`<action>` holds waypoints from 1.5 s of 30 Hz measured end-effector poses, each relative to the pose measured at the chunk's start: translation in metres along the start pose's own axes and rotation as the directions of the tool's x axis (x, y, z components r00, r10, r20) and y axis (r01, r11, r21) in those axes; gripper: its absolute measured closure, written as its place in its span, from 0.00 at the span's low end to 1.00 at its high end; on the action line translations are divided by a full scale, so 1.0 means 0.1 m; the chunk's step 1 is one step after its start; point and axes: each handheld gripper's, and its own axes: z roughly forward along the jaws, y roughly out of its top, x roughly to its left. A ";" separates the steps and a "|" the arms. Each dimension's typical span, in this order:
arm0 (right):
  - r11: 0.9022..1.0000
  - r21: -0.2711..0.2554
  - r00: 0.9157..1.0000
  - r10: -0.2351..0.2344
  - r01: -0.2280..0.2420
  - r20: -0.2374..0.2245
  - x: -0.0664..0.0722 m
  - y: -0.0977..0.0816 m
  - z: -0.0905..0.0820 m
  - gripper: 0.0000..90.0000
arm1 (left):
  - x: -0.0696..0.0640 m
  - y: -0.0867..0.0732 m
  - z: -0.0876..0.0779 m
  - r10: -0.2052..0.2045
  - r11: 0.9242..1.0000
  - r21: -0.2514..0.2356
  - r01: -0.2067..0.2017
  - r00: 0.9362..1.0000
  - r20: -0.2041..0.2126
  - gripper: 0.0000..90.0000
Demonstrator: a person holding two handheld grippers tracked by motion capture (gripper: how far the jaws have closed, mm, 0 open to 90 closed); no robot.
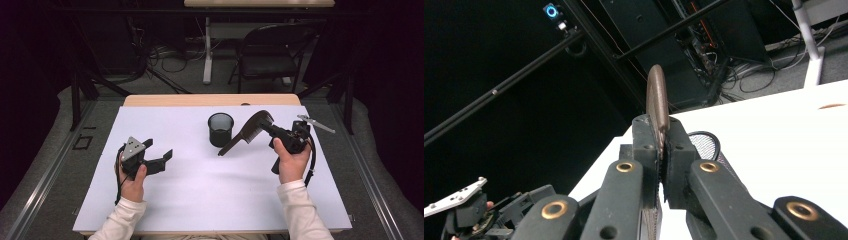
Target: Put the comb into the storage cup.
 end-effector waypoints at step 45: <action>0.996 0.029 0.985 -0.090 0.087 0.148 0.24 0.80 0.72 0.97 | 0.06 -0.04 -0.12 -0.003 1.000 -0.006 0.003 1.000 -0.022 0.17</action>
